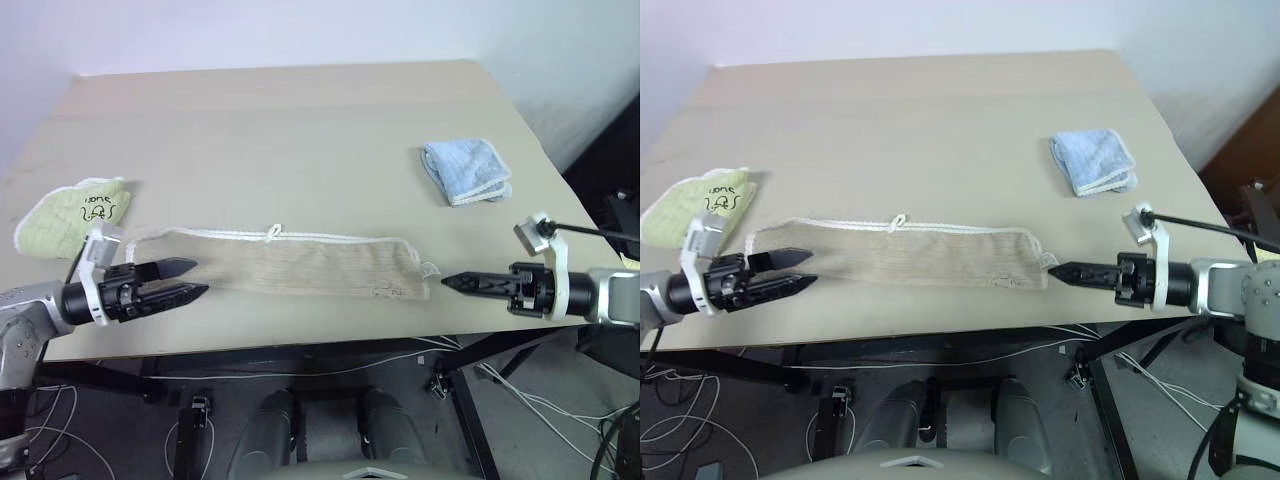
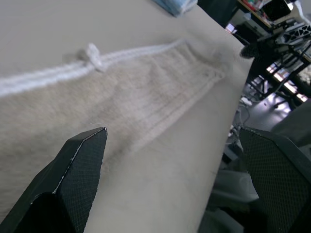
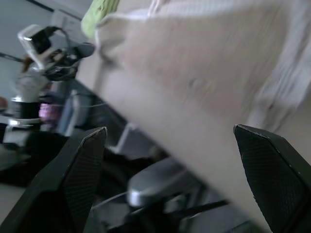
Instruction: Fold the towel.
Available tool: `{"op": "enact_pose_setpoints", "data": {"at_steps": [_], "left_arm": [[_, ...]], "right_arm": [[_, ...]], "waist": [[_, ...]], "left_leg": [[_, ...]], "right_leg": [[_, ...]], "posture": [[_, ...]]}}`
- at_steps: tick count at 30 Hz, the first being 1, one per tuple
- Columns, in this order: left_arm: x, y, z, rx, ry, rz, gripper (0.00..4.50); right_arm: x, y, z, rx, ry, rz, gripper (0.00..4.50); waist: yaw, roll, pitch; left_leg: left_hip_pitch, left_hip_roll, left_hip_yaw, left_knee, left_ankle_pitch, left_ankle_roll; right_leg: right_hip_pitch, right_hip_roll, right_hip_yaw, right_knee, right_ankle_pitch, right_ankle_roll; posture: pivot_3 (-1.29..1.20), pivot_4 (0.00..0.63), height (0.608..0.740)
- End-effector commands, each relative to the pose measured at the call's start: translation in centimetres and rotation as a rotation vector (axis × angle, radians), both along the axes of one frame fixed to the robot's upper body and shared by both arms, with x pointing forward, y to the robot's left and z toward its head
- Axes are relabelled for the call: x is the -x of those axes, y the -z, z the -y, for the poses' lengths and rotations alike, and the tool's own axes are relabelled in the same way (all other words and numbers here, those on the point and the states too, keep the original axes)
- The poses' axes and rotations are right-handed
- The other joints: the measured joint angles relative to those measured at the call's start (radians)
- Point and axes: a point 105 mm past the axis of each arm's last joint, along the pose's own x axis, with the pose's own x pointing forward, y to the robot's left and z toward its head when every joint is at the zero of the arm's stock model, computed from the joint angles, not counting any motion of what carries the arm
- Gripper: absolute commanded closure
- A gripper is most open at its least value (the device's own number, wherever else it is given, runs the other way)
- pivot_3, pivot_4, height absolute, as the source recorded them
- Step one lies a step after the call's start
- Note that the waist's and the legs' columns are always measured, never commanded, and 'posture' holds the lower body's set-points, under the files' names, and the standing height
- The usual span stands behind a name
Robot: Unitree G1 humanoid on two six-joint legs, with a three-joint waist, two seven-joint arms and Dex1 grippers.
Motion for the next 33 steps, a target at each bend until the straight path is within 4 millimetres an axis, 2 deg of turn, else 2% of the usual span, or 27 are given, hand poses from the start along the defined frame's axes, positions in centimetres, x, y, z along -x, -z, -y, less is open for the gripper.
{"op": "enact_pose_setpoints", "data": {"at_steps": [1, 6, 14, 23, 28, 31, 33], "left_arm": [[0.0, -0.2, 1.6, -0.001, 0.056, 0.017, 0.00], [-0.3, -0.1, 2.7, 0.001, 0.095, 0.016, 0.00], [-0.7, 0.2, 3.6, -0.024, 0.137, 0.015, 0.00], [-1.1, 0.7, 4.2, -0.040, 0.156, 0.021, 0.00], [-1.2, 0.8, 4.3, -0.040, 0.157, 0.023, 0.00], [-1.4, 1.4, 4.1, -0.075, 0.151, 0.030, 0.00], [-1.4, 1.4, 4.1, -0.073, 0.148, 0.034, 0.00]], "right_arm": [[0.8, 0.1, -0.8, -0.082, 0.005, -0.015, 0.09], [-0.1, 2.7, -0.8, -0.146, 0.150, -0.128, 0.09], [-0.5, 4.5, -1.4, -0.146, 0.332, -0.223, 0.09], [-3.1, 4.6, -1.7, -0.198, 0.518, -0.236, 0.09], [-3.7, 4.2, -2.3, -0.213, 0.543, -0.222, 0.09], [-3.8, 4.2, -2.5, -0.189, 0.554, -0.220, 0.67], [-3.9, 4.3, -2.7, -0.175, 0.561, -0.222, 1.31]], "waist": [[0.000, 0.000, 0.000], [-0.003, 0.000, -0.001], [-0.003, 0.000, -0.001], [-0.009, -0.001, -0.001], [-0.009, -0.001, -0.001], [-0.008, 0.000, -0.001], [-0.006, 0.000, -0.001]], "left_leg": [[0.000, 0.000, 0.000, 0.000, 0.000, 0.000], [0.000, 0.000, 0.000, 0.000, 0.000, 0.001], [0.000, 0.000, 0.001, -0.001, 0.000, 0.001], [0.007, 0.001, 0.000, 0.000, 0.000, 0.002], [0.007, 0.002, 0.000, -0.001, 0.000, 0.002], [0.006, 0.002, 0.000, -0.002, 0.000, 0.002], [0.004, 0.002, 0.000, -0.002, -0.001, 0.002]], "right_leg": [[0.001, 0.000, 0.000, -0.001, 0.000, 0.000], [0.002, 0.000, 0.000, -0.003, 0.000, 0.000], [0.002, 0.000, 0.000, -0.005, 0.000, 0.000], [0.011, 0.001, 0.000, -0.007, 0.000, -0.001], [0.010, 0.001, 0.000, -0.008, 0.000, -0.001], [0.009, 0.001, 0.000, -0.008, 0.000, -0.001], [0.008, 0.000, 0.000, -0.010, 0.000, -0.001]], "posture": [[0.00, 0.150, 0.740], [0.00, 0.150, 0.740], [0.00, 0.150, 0.740], [0.00, 0.150, 0.740], [0.00, 0.150, 0.740], [0.00, 0.150, 0.740], [0.00, 0.150, 0.740]]}}
